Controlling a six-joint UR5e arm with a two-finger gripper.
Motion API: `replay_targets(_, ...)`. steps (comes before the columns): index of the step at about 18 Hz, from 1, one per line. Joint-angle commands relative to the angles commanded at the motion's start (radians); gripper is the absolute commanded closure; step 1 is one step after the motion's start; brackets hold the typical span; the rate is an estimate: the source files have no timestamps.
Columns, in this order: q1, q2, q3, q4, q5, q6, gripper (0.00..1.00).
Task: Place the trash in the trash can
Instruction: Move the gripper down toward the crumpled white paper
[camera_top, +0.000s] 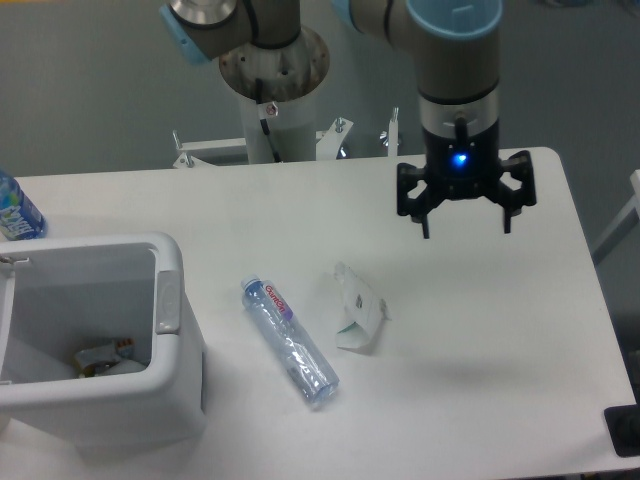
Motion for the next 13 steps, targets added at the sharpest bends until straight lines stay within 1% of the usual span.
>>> replay_targets(5, -0.003, -0.002, -0.028, 0.011, 0.008, -0.015, 0.00)
replay_targets(8, -0.006, -0.008, -0.041, 0.034, 0.006, -0.018, 0.00)
replay_targets(10, -0.006, -0.008, -0.081, 0.057, 0.005, -0.018, 0.00)
replay_targets(13, -0.011, -0.002, -0.173, 0.132, 0.006, -0.020, 0.00)
